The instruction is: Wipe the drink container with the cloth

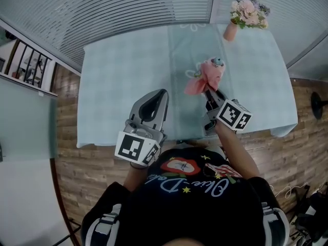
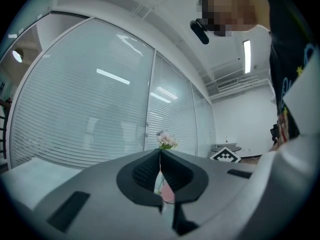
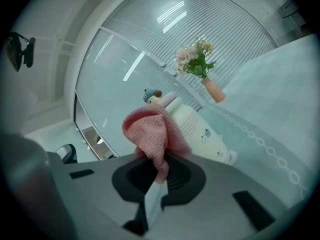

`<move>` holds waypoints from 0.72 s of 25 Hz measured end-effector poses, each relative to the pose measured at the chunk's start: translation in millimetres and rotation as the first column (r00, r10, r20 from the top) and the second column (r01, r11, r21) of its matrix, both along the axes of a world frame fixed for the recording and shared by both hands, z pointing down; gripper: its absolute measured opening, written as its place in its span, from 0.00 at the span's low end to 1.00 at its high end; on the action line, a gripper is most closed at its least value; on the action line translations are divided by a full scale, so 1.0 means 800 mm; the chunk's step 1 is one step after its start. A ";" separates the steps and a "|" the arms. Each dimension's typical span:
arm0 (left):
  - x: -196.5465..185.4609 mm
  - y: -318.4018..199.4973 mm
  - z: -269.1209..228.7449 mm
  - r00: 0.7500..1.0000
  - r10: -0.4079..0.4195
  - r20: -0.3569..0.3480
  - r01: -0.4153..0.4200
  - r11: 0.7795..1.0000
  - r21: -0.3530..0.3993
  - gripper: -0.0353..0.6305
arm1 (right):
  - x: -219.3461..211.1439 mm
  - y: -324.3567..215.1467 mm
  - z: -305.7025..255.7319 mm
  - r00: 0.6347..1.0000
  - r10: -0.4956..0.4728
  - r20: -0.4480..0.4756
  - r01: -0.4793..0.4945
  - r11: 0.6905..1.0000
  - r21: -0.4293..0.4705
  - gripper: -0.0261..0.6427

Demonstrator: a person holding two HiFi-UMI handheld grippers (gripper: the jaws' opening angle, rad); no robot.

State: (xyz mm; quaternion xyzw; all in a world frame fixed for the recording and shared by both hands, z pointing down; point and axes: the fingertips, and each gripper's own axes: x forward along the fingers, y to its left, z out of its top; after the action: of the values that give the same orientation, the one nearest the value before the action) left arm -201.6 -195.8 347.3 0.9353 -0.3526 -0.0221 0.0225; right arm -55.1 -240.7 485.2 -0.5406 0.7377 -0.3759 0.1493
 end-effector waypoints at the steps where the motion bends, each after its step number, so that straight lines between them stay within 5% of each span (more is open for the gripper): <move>1: -0.001 -0.001 0.000 1.000 0.001 -0.003 -0.001 1.000 0.000 0.06 | 0.000 0.000 0.003 1.000 0.004 -0.003 -0.004 1.000 -0.005 0.06; 18: -0.008 -0.004 0.008 1.000 -0.017 -0.006 0.017 1.000 -0.025 0.06 | 0.001 0.002 0.056 0.998 -0.028 -0.061 0.020 0.992 -0.128 0.06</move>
State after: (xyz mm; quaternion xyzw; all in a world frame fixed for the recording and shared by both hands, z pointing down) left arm -207.6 -199.3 353.4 0.9317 -0.3608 -0.0208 0.0351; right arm -54.0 -239.0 530.2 -0.5516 0.7230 -0.4068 0.0871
